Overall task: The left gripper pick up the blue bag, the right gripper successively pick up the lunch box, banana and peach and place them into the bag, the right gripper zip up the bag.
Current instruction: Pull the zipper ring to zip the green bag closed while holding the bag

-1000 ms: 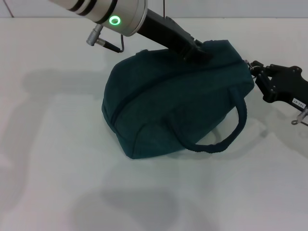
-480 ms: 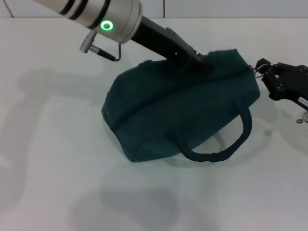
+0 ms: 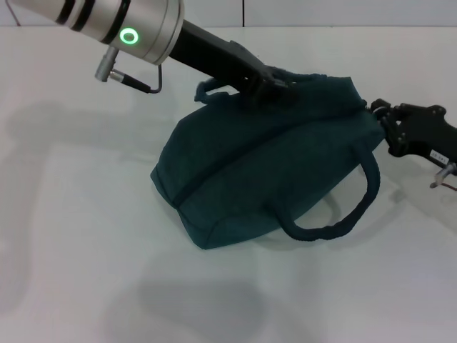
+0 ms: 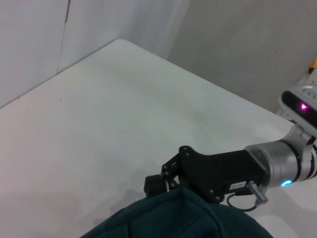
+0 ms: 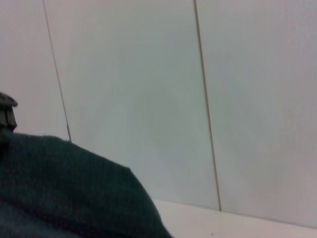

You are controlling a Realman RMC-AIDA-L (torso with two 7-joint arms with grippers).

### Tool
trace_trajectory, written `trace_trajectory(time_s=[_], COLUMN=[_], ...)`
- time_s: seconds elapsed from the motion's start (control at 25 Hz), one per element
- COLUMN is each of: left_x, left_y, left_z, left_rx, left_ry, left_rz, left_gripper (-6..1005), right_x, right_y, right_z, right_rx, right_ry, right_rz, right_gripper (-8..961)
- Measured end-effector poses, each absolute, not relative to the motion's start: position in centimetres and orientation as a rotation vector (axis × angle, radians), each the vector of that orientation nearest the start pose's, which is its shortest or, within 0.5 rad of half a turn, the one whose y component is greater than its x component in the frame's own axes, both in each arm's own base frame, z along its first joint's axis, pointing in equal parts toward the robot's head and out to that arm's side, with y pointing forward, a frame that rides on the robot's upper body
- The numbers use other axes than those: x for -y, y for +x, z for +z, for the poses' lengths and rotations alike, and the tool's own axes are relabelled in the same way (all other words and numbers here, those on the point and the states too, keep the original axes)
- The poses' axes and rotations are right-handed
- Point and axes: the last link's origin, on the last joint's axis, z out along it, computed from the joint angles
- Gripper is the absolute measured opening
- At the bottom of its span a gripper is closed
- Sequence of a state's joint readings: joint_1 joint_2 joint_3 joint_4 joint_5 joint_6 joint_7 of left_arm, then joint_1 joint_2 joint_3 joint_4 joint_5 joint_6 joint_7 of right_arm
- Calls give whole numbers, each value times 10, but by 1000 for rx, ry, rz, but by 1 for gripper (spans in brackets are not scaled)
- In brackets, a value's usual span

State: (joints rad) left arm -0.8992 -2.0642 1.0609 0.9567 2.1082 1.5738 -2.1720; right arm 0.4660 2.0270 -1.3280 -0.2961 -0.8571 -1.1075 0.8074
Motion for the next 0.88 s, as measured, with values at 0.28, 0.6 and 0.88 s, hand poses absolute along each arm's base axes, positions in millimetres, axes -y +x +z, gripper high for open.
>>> trace_trajectory(time_s=[0.28,0.6,0.88], left_x=[-390,-394,-392], left_y=[-95,-97,-102], left_z=[-5,18,17], left_rx=[728,775,790], left_ry=[-3027,-3009,-3007], left_rz=[-300,-445,-444], left_gripper=[43,44,44], right_x=[-346,-349,-344], right_y=[292,301,292], right_z=[-25,-23,-29], right_rx=[-559,-569,-543], right_ry=[-2193,-2163,-2223], right_rz=[817,750,800], right_gripper=[15,14,15])
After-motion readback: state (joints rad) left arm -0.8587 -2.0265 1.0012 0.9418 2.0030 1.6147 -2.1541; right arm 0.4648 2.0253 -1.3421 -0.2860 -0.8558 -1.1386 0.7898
